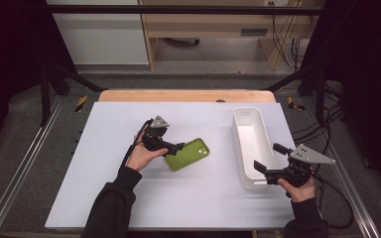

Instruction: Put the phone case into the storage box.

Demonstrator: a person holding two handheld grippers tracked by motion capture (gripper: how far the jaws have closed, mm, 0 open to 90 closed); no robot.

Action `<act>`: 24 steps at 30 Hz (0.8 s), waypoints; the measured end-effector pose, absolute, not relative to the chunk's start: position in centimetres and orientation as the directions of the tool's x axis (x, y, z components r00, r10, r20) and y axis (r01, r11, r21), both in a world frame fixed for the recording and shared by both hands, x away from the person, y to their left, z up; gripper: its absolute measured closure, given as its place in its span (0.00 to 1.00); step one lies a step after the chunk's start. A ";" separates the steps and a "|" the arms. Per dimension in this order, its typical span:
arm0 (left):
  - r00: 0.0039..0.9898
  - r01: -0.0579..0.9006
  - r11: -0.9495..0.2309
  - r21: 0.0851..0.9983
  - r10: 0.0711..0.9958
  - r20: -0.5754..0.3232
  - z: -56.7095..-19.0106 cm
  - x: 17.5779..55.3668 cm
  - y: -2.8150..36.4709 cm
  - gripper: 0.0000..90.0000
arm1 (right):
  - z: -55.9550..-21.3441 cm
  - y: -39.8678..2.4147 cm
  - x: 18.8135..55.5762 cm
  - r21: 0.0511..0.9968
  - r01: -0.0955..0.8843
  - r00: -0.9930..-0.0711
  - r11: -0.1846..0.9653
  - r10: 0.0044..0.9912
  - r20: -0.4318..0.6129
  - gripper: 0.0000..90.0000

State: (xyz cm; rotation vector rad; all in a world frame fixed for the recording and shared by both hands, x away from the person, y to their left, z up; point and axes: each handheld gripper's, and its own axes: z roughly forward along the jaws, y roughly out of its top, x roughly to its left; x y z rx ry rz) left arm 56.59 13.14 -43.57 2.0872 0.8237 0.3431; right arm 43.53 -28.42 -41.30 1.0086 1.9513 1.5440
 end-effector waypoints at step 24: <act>0.766 0.460 -0.496 0.736 0.642 -0.046 -46.1 57.5 12.1 0.30 | -41.3 -28.5 43.5 0.959 0.262 -0.629 0.105 0.772 0.087 0.01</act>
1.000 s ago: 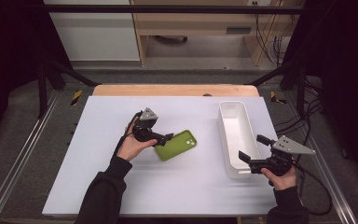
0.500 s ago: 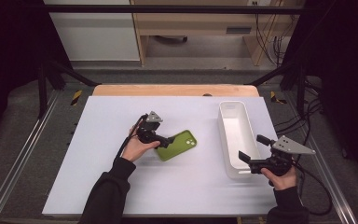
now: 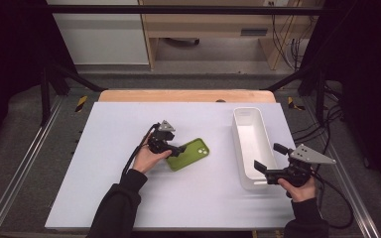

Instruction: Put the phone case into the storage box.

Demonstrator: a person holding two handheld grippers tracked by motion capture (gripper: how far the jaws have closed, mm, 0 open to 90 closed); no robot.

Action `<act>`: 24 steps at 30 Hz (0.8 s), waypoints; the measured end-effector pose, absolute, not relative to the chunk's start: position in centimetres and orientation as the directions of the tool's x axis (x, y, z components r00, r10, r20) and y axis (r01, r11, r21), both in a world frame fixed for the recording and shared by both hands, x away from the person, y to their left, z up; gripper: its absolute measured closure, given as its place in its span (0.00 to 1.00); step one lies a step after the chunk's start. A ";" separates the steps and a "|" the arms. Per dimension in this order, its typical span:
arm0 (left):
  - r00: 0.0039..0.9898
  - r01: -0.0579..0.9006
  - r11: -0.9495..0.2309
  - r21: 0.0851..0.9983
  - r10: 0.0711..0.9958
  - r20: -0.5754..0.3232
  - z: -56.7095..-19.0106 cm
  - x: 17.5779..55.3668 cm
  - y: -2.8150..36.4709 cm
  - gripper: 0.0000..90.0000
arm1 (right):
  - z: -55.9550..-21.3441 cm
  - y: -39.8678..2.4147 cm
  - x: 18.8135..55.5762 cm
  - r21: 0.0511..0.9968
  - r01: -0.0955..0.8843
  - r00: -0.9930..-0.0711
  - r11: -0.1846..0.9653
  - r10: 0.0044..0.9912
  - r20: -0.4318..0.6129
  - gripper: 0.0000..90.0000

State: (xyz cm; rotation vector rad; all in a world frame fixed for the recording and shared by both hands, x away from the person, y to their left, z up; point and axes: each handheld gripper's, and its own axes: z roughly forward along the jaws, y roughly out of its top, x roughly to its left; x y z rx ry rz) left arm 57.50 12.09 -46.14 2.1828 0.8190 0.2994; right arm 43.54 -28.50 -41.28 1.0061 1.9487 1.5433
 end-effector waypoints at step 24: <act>0.764 0.503 -0.540 0.674 0.642 -0.055 -46.7 57.6 12.2 0.73 | -41.2 -28.5 43.5 0.960 0.259 -0.631 0.104 0.771 0.087 0.01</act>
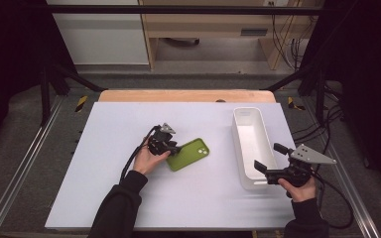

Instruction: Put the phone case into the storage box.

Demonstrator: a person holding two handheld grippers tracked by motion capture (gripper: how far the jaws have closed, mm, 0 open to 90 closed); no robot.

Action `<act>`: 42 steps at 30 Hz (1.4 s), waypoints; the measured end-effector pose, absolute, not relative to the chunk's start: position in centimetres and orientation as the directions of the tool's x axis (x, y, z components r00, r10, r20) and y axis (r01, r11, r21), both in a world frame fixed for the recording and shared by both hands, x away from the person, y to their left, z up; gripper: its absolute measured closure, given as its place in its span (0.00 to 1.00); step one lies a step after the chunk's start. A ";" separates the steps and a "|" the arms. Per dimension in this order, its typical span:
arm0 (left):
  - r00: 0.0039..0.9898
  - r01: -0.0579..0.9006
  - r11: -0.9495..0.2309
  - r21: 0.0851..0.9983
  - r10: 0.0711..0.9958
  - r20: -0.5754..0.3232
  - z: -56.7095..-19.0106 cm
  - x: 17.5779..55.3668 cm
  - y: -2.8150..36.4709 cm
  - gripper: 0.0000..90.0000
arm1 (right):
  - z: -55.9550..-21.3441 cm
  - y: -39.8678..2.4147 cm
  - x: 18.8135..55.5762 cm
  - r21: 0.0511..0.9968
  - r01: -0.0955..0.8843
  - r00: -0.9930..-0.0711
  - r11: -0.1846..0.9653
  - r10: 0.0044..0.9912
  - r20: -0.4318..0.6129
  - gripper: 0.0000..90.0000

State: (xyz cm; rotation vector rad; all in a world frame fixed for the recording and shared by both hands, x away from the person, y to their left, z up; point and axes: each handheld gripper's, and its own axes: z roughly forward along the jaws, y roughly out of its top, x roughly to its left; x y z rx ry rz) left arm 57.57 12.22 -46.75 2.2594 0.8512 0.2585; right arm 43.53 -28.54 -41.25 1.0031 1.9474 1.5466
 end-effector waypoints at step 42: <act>0.783 0.487 -0.554 0.675 0.620 -0.056 -46.6 57.3 12.3 0.97 | -41.2 -28.5 43.5 0.960 0.261 -0.631 0.101 0.770 0.090 0.01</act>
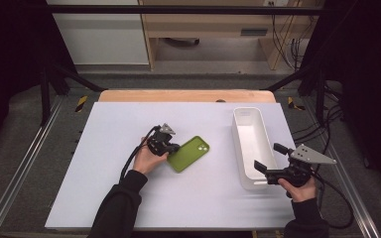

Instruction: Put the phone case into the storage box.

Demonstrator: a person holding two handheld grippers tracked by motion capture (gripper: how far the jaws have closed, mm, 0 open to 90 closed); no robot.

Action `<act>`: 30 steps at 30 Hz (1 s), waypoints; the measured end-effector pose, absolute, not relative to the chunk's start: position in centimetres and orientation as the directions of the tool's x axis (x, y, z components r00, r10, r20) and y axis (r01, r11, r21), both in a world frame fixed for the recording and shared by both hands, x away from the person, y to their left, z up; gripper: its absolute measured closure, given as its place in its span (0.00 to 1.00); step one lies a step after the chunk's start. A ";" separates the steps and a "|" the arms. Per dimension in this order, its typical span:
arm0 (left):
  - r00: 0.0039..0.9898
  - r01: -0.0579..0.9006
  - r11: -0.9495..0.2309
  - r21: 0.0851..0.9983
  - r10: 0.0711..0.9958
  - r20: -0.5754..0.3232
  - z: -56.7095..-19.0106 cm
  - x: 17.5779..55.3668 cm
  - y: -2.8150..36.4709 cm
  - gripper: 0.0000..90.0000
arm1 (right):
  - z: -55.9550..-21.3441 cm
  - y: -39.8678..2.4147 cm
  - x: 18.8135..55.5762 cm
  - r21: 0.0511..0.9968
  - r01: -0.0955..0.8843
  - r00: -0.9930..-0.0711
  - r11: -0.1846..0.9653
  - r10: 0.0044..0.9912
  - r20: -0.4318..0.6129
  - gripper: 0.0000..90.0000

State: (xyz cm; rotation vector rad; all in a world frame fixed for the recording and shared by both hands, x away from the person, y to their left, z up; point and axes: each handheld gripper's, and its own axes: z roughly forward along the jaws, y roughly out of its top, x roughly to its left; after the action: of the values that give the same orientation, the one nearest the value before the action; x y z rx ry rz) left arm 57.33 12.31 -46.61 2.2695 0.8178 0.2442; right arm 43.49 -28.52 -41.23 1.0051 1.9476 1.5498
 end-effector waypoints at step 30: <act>0.757 0.375 -0.483 0.791 0.652 0.040 -41.7 52.5 16.0 0.98 | -41.1 -28.3 43.4 0.959 0.264 -0.633 0.099 0.769 0.095 0.01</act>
State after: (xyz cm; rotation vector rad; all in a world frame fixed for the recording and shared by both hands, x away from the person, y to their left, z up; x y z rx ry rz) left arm 52.46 15.96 -41.71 2.1283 0.7665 0.4295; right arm 43.38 -28.26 -41.10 1.0084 1.9507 1.5536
